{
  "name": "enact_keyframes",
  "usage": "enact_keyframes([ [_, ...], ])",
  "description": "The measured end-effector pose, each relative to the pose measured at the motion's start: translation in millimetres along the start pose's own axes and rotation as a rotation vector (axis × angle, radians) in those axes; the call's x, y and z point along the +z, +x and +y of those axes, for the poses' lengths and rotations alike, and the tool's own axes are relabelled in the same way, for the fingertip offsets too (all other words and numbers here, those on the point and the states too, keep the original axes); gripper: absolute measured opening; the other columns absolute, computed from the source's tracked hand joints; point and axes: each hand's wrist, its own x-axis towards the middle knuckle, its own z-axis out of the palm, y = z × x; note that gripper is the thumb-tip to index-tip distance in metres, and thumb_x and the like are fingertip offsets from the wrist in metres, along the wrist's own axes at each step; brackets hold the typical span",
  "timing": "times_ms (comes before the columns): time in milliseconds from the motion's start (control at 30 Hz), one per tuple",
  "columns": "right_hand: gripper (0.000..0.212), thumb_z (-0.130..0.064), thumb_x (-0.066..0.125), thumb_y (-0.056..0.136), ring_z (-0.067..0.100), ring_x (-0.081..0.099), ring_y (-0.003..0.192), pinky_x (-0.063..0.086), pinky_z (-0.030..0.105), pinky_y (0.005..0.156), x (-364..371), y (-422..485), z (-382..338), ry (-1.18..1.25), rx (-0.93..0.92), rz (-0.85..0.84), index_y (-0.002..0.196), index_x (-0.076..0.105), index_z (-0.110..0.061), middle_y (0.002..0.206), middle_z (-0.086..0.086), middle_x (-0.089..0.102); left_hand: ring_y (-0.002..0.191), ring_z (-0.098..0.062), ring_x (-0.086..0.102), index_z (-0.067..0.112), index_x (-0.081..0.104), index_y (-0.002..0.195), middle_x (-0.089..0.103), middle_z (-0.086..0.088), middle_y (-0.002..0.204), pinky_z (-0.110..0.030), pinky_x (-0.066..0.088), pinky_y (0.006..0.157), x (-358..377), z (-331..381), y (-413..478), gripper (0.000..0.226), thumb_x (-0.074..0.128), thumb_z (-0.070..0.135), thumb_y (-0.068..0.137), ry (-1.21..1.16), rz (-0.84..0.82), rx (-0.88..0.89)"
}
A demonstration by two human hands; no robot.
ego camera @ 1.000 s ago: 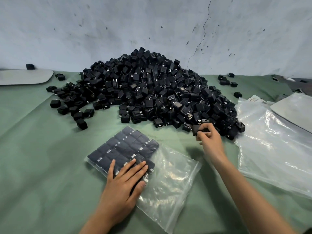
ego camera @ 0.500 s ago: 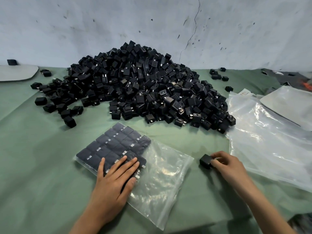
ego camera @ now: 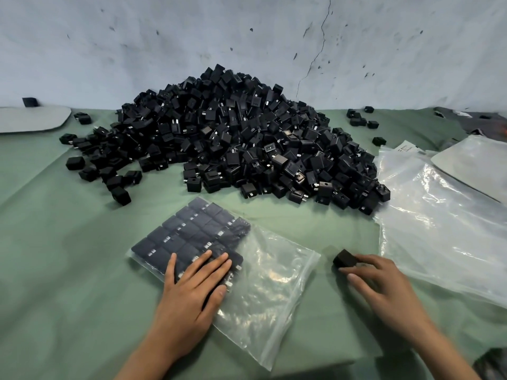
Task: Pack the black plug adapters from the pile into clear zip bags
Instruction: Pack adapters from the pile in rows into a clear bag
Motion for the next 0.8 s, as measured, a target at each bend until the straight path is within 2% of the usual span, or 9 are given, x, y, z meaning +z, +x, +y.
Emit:
enact_keyframes([
  [67,0.025,-0.019,0.07,0.084,0.015,0.049,0.115,0.036,0.033,0.101,-1.3,-8.0,-5.1,0.042,-0.119,-0.042,0.098,0.074,-0.04,0.115,-0.007,0.061,0.137,-0.001,0.028,0.029,0.053,0.137,0.047,0.019,0.141,-0.047,0.004,0.114,0.1,-0.1,-0.4,0.059,0.011,0.051,0.102,0.005,-0.001,-0.001],
  [133,0.024,-0.031,0.068,0.085,0.002,0.048,0.117,0.036,0.024,0.1,2.8,-18.5,-17.1,0.111,-0.239,-0.166,0.097,0.071,-0.051,0.117,-0.016,0.061,0.137,-0.001,0.028,0.029,0.052,0.137,0.046,0.019,0.141,-0.047,0.004,0.114,0.1,-0.2,-0.6,0.057,0.013,0.05,0.101,0.006,-0.002,-0.005],
  [200,0.022,-0.036,0.065,0.084,-0.001,0.048,0.118,0.036,0.018,0.098,15.1,-26.4,-28.7,0.167,-0.301,-0.22,0.099,0.07,-0.051,0.122,-0.017,0.058,0.137,-0.001,0.027,0.029,0.052,0.137,0.046,0.019,0.142,-0.048,0.004,0.114,0.2,-0.1,-0.2,0.058,0.013,0.051,0.101,0.002,-0.003,-0.005],
  [333,0.029,-0.031,0.059,0.085,0.012,0.046,0.124,0.035,0.032,0.101,47.7,-21.7,-45.4,0.102,-0.317,-0.169,0.111,0.071,-0.036,0.135,-0.006,0.049,0.138,0.0,0.025,0.029,0.051,0.138,0.044,0.02,0.142,-0.047,0.003,0.114,-0.6,0.3,-0.2,0.06,0.011,0.053,0.101,-0.001,-0.005,0.004],
  [500,0.043,-0.048,0.044,0.092,0.007,0.022,0.138,0.003,0.032,0.11,82.2,-3.0,-63.3,-0.166,-0.387,-0.203,0.134,0.044,-0.05,0.153,-0.012,0.022,0.139,0.003,0.021,0.031,0.049,0.139,0.042,0.021,0.143,-0.045,-0.001,0.115,-0.8,1.1,-1.0,0.052,0.022,0.048,0.099,-0.014,0.0,-0.009],
  [600,0.053,-0.062,0.035,0.092,0.014,0.029,0.138,0.004,0.043,0.119,96.9,11.1,-72.9,-0.178,-0.318,-0.253,0.143,0.03,-0.047,0.158,-0.011,0.003,0.139,0.004,0.02,0.031,0.048,0.14,0.042,0.022,0.144,-0.044,-0.002,0.116,-1.2,1.4,-0.5,0.051,0.023,0.046,0.098,-0.014,-0.003,-0.013],
  [700,0.062,-0.074,0.019,0.084,0.009,0.044,0.127,0.005,0.047,0.119,106.9,18.5,-76.8,-0.195,-0.344,-0.28,0.142,0.011,-0.052,0.157,-0.007,-0.013,0.139,0.001,0.024,0.029,0.051,0.139,0.045,0.02,0.143,-0.044,0.001,0.115,-2.0,1.5,-1.4,0.053,0.019,0.049,0.1,0.001,-0.004,0.001],
  [767,0.057,-0.078,0.013,0.082,0.01,0.039,0.133,-0.002,0.047,0.119,107.6,20.1,-73.1,-0.207,-0.375,-0.298,0.137,0.006,-0.063,0.157,-0.005,-0.017,0.139,0.001,0.025,0.029,0.052,0.138,0.045,0.02,0.143,-0.046,0.003,0.114,-2.7,1.6,-1.7,0.059,0.012,0.053,0.101,0.009,-0.013,0.003],
  [800,0.051,-0.077,0.016,0.083,0.012,0.029,0.14,-0.005,0.047,0.119,106.6,20.9,-69.4,-0.187,-0.391,-0.312,0.133,0.006,-0.069,0.157,-0.006,-0.019,0.139,0.001,0.024,0.029,0.052,0.138,0.045,0.02,0.143,-0.046,0.003,0.114,-2.6,1.5,-1.5,0.061,0.01,0.054,0.101,0.01,-0.015,0.001],
])
